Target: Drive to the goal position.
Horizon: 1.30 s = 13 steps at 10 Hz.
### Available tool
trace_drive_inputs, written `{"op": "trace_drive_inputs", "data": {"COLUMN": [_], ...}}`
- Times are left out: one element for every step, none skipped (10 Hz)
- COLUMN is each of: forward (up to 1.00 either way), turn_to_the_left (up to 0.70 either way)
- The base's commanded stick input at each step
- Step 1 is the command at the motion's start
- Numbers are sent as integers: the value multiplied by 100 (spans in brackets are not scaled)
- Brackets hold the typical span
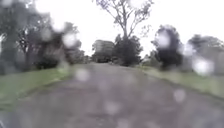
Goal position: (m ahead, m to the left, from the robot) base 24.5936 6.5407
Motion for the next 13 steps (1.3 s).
{"op": "trace_drive_inputs", "data": {"forward": [100,100,100,100,100,100,100,100,100,100,100,100,100], "turn_to_the_left": [-2,-2,-2,-2,-2,-2,-2,-2,-2,-2,-2,-2,-2]}}
